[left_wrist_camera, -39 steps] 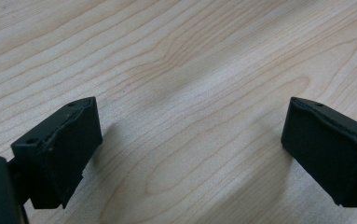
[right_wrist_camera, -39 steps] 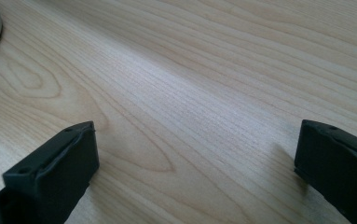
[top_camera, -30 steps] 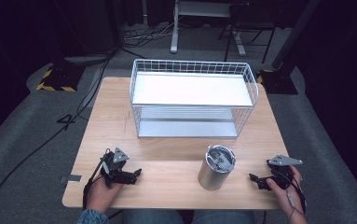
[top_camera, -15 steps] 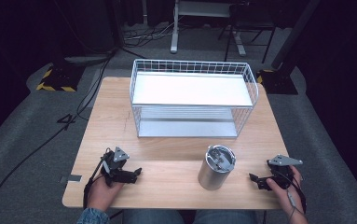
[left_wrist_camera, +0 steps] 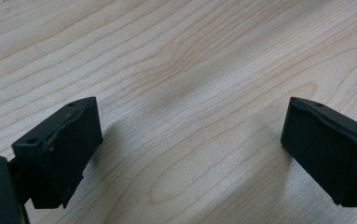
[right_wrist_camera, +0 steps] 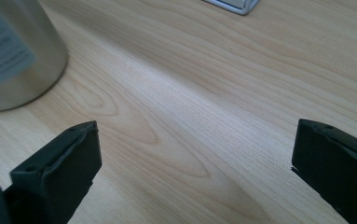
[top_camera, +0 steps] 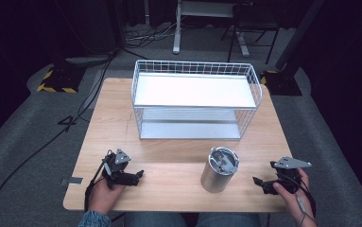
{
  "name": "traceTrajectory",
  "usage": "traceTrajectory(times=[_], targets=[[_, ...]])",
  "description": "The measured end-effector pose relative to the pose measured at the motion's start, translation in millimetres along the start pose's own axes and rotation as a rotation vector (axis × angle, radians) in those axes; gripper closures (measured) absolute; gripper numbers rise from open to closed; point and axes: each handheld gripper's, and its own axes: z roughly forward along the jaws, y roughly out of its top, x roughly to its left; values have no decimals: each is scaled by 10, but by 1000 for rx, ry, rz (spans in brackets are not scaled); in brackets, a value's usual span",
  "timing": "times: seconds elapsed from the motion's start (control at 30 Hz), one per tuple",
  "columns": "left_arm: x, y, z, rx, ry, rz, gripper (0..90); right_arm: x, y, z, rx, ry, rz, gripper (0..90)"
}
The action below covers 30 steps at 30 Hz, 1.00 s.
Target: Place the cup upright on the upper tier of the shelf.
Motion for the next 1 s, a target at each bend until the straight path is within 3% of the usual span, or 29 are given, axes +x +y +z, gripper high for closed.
traceTrajectory(times=[0.07,0.23,0.5,1.0], targets=[[0,0,0,0,0,0,57,51,39,-52,10,-8,-2,18],[0,0,0,0,0,0,56,177,124,-179,-19,24,-30,19],[0,0,0,0,0,0,57,292,183,-242,-35,55,-42,22],[0,0,0,0,0,0,57,592,286,-88,-90,192,-76,28]])
